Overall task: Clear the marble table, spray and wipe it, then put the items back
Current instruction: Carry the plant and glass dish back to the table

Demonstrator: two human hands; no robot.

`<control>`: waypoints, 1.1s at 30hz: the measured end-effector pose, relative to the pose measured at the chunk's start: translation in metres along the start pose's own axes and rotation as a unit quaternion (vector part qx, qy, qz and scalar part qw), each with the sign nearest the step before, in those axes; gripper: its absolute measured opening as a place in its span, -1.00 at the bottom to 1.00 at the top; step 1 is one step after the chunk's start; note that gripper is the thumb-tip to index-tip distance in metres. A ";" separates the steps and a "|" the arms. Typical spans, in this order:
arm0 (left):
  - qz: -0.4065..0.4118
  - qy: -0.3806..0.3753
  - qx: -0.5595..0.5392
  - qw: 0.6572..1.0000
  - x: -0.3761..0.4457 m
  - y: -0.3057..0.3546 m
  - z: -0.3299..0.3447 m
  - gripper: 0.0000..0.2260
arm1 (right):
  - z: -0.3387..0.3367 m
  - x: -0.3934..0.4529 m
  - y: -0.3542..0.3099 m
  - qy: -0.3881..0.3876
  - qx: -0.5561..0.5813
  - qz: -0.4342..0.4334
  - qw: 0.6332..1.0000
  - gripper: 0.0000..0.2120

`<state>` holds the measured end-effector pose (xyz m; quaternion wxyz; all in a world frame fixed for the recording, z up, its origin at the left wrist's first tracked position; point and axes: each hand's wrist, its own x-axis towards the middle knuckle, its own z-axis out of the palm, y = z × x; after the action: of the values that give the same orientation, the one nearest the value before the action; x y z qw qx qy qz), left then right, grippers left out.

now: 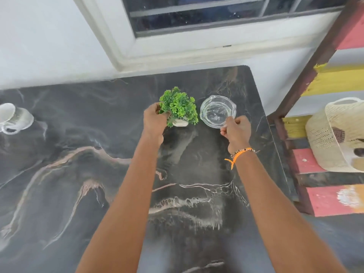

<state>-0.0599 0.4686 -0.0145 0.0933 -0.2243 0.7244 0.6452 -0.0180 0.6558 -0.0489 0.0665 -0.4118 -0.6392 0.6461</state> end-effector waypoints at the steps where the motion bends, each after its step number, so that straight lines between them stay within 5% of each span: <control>1: 0.004 -0.001 0.000 1.000 0.011 0.003 0.000 -0.79 | 0.007 0.004 -0.001 0.010 0.005 0.001 1.000 -0.78; 19: 0.045 -0.079 -0.007 0.996 0.103 0.026 0.023 -0.75 | 0.081 0.038 -0.025 0.110 0.069 0.016 0.991 -0.76; 25: 0.037 -0.102 -0.029 0.994 0.094 0.024 0.025 -0.66 | 0.079 0.033 -0.027 0.101 0.092 0.045 0.990 -0.92; 30: 0.007 -0.121 -0.093 0.988 0.087 0.022 0.022 -0.61 | 0.071 0.025 -0.029 0.064 0.102 0.034 0.992 -0.72; 33: -0.016 -0.124 -0.117 0.985 0.077 0.020 0.017 -0.58 | 0.062 0.017 -0.029 0.039 0.099 0.045 0.993 -0.77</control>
<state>-0.1399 0.4705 -0.0317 0.1654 -0.1635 0.6234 0.7465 -0.0801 0.6233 -0.0410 0.1026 -0.4570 -0.5497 0.6917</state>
